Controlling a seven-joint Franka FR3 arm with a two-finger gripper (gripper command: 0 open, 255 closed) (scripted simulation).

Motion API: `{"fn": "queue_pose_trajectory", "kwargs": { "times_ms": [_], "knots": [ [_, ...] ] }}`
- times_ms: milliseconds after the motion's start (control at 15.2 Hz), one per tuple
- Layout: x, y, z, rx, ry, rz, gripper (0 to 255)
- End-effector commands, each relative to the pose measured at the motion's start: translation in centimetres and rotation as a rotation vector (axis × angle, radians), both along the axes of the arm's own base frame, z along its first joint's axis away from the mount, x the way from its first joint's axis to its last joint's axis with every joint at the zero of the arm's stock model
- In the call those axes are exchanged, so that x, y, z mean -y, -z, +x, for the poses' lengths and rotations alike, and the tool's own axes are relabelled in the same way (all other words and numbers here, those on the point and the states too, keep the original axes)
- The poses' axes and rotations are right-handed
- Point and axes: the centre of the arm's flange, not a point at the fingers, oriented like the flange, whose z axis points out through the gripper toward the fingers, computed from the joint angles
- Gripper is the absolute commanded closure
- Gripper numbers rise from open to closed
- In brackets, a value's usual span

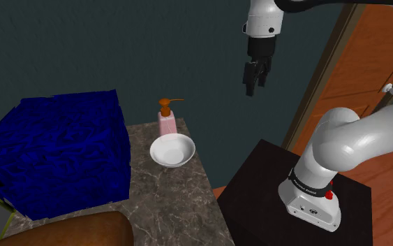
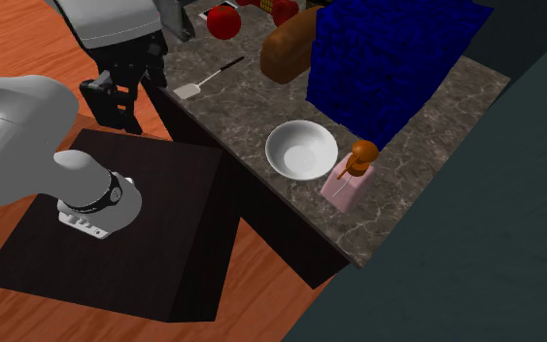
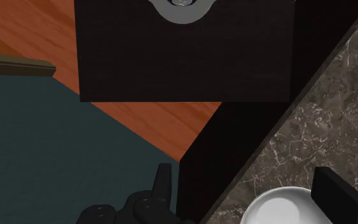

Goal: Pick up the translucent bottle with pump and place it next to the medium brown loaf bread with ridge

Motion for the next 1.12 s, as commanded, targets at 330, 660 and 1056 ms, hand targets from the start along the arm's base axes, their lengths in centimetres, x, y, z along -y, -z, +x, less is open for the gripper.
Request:
{"fn": "queue_pose_trajectory", "kwargs": {
  "times_ms": [330, 660, 1056],
  "knots": [
    [-1.8, 2.2, 5.8, 0.016, -0.003, -0.022, 0],
    [-3.5, 4.3, 11.6, 0.031, -0.007, -0.043, 0],
    [-5.6, 6.8, 18.7, 0.05, -0.011, -0.069, 0]
  ]
}}
